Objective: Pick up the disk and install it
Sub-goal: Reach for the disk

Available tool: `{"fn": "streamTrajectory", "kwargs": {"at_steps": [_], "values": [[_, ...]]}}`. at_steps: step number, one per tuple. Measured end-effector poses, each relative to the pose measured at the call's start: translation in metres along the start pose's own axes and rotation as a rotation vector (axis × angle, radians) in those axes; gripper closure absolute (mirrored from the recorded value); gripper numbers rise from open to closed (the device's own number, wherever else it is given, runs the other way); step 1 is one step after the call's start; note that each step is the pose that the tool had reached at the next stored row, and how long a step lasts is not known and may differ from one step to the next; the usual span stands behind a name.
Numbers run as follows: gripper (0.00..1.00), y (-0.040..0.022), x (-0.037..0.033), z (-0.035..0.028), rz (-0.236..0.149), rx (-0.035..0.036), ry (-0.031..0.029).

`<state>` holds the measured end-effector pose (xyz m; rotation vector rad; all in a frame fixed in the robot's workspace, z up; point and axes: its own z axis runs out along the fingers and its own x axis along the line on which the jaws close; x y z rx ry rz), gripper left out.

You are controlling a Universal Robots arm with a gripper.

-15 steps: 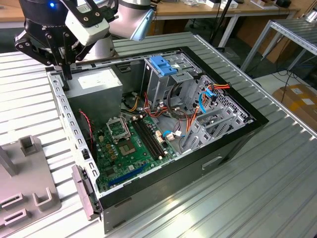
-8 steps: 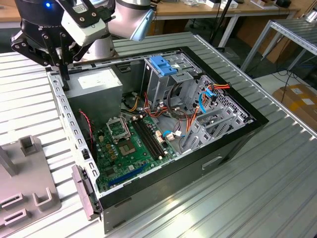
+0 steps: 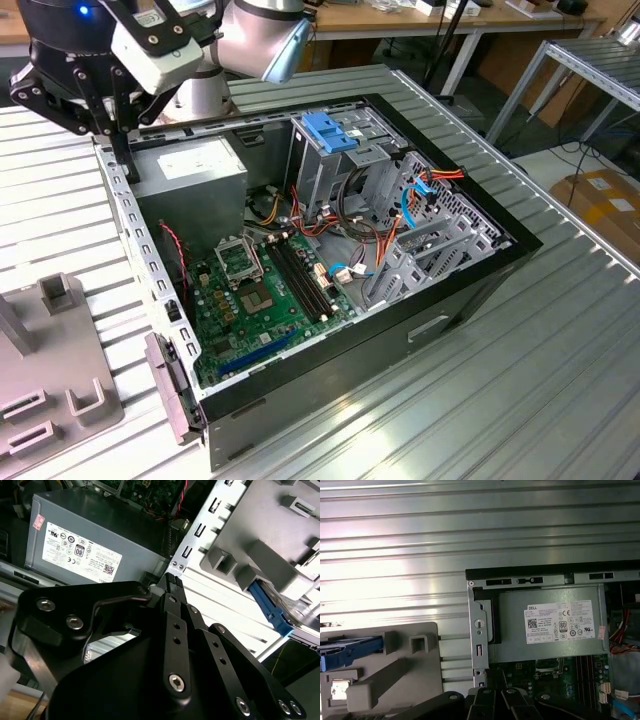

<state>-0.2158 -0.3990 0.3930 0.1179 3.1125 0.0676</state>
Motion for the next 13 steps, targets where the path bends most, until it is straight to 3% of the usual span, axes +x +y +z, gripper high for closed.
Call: {"fn": "streamTrajectory", "kwargs": {"at_steps": [13], "values": [[0.89, -0.0012, 0.0163, -0.0002, 0.000, 0.0000, 0.0000]]}}
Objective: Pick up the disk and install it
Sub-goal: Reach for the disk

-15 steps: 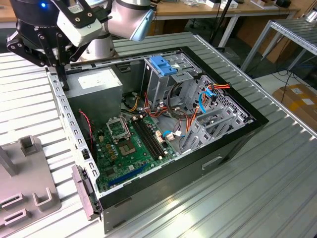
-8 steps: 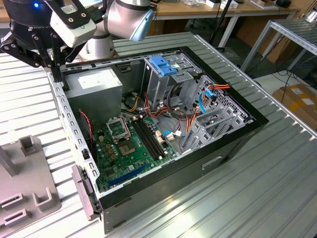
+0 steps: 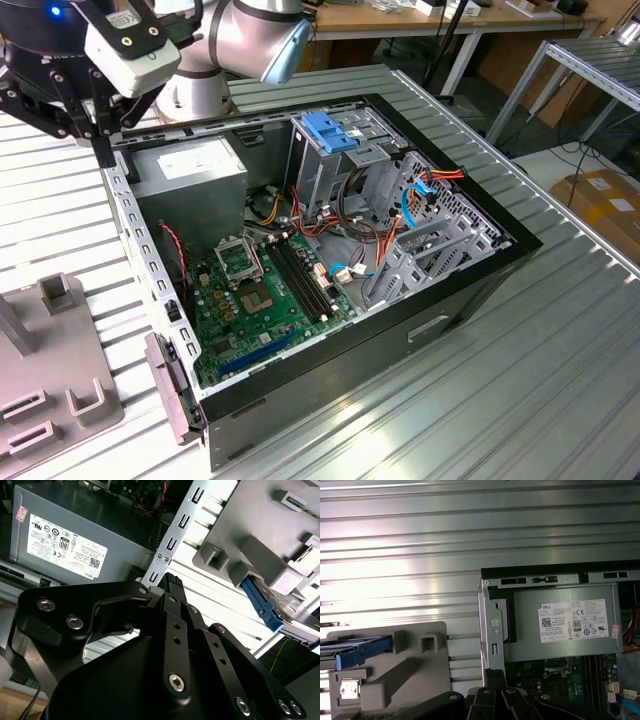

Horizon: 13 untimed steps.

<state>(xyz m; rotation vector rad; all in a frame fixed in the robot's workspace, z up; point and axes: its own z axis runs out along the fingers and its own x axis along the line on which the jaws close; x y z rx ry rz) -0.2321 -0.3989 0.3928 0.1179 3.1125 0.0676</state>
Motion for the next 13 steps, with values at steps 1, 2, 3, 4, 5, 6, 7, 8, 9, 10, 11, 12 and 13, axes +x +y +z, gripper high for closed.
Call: {"fn": "streamTrajectory", "kwargs": {"at_steps": [1, 2, 3, 4, 5, 6, 7, 8, 9, 10, 11, 12, 13], "values": [[0.89, -0.0001, 0.0012, 0.0000, 0.000, 0.0001, 0.0001], [0.89, -0.0002, 0.0021, 0.0000, 0.000, -0.0001, 0.0000], [0.89, -0.0003, 0.0038, -0.0001, 0.000, 0.0000, 0.0000], [0.89, -0.0004, 0.0047, -0.0001, 0.000, 0.0000, 0.0000], [0.89, -0.0004, 0.0057, -0.0001, 0.000, 0.0000, 0.0000], [0.89, -0.0006, 0.0073, -0.0001, 0.000, 0.0000, 0.0000], [0.89, -0.0007, 0.0093, -0.0001, 0.000, -0.0001, -0.0001], [0.89, -0.0008, 0.0110, -0.0001, 0.000, 0.0000, 0.0000], [0.89, -0.0009, 0.0124, -0.0002, 0.000, 0.0000, 0.0000], [0.89, -0.0010, 0.0135, -0.0002, 0.000, 0.0000, 0.0000], [0.89, -0.0012, 0.0156, -0.0002, 0.000, 0.0000, -0.0001], [0.89, -0.0013, 0.0167, -0.0002, 0.000, 0.0000, 0.0000], [0.89, -0.0013, 0.0174, -0.0002, 0.000, 0.0000, -0.0001]]}}
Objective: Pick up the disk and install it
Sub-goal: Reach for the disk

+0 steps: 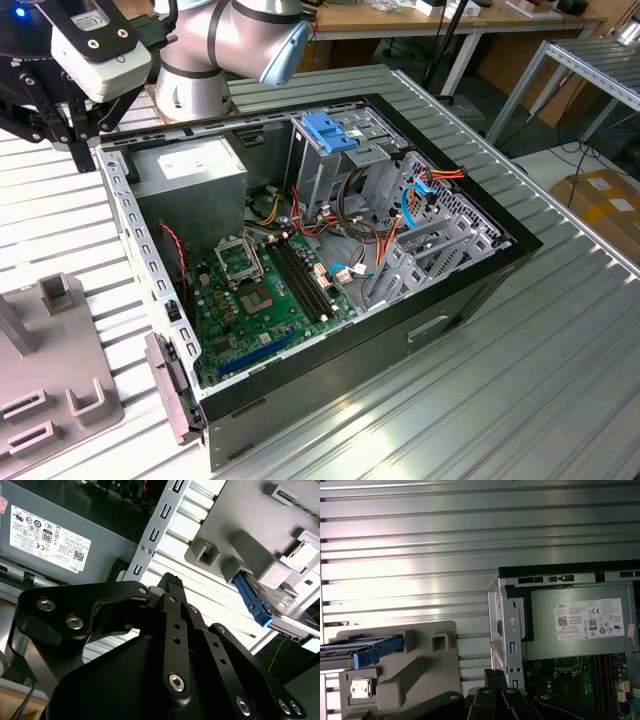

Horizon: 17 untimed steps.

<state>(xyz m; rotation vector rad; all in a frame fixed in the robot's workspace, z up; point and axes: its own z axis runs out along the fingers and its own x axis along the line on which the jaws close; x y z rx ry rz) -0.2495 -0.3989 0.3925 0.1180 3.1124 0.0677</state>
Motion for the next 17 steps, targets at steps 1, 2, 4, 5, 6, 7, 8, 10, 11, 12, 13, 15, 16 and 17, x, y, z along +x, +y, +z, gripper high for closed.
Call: {"fn": "streamTrajectory", "kwargs": {"at_steps": [1, 2, 4, 5, 6, 7, 8, 10, 11, 12, 13, 15, 16, 17], "values": [[0.89, -0.0001, 0.0005, 0.0000, 0.000, 0.0000, 0.0001], [0.89, -0.0001, 0.0012, 0.0000, 0.000, 0.0000, 0.0000], [0.89, -0.0002, 0.0030, 0.0000, 0.000, 0.0000, 0.0001], [0.89, -0.0003, 0.0037, 0.0000, 0.000, 0.0000, 0.0001], [0.89, -0.0004, 0.0047, 0.0000, 0.000, 0.0001, 0.0001], [0.89, -0.0004, 0.0057, 0.0000, 0.000, 0.0000, 0.0000], [0.89, -0.0005, 0.0066, -0.0001, 0.000, 0.0000, 0.0001], [0.89, -0.0007, 0.0084, -0.0001, 0.000, 0.0000, 0.0001], [0.89, -0.0007, 0.0094, -0.0001, 0.000, 0.0000, 0.0001], [0.89, -0.0008, 0.0104, -0.0001, 0.000, 0.0000, 0.0000], [0.89, -0.0009, 0.0125, -0.0002, 0.000, 0.0000, 0.0001], [0.89, -0.0014, 0.0177, -0.0002, 0.000, 0.0000, 0.0001], [0.89, -0.0014, 0.0188, -0.0002, 0.000, 0.0000, 0.0000], [0.89, -0.0015, 0.0203, -0.0003, 0.000, 0.0000, 0.0001]]}}
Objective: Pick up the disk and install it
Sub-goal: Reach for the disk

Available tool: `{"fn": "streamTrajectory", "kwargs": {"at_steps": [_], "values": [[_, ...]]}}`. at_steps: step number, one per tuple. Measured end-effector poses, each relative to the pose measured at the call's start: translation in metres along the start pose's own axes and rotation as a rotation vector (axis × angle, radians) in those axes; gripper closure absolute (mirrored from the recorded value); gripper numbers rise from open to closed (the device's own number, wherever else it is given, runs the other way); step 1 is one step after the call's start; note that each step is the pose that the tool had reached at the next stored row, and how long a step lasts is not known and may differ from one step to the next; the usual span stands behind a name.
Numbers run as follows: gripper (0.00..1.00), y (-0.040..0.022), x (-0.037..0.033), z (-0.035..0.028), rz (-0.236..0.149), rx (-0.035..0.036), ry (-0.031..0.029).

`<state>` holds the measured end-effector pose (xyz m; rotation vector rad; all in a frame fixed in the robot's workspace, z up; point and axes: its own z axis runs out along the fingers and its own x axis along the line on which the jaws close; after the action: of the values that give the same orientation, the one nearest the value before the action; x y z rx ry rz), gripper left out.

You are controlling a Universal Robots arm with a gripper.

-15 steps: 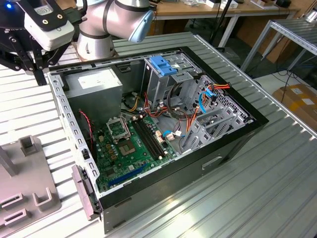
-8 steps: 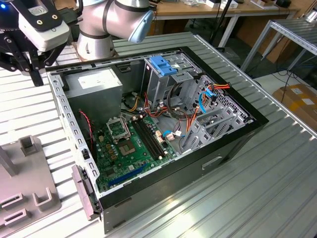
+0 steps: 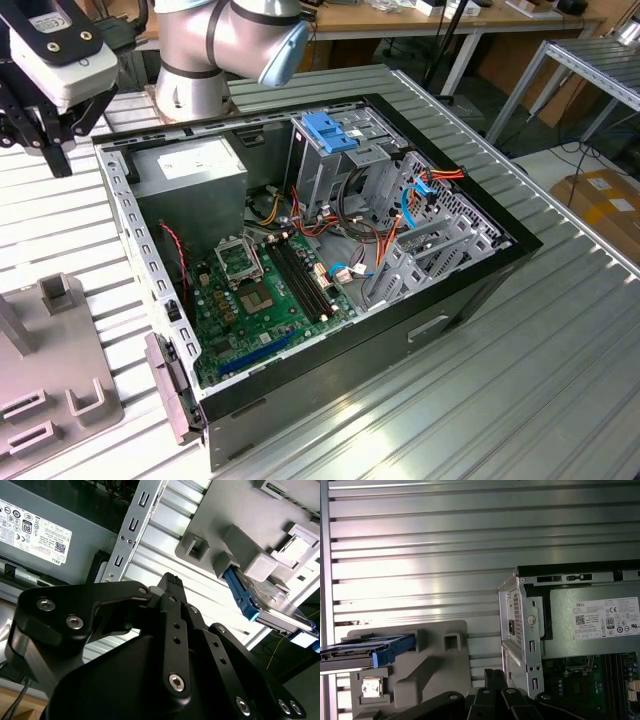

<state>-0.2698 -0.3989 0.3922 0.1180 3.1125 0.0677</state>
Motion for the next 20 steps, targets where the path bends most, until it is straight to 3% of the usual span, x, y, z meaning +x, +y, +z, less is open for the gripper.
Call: {"fn": "streamTrajectory", "kwargs": {"at_steps": [20], "values": [[0.89, -0.0020, 0.0267, -0.0005, 0.000, 0.0000, 0.0000]]}}
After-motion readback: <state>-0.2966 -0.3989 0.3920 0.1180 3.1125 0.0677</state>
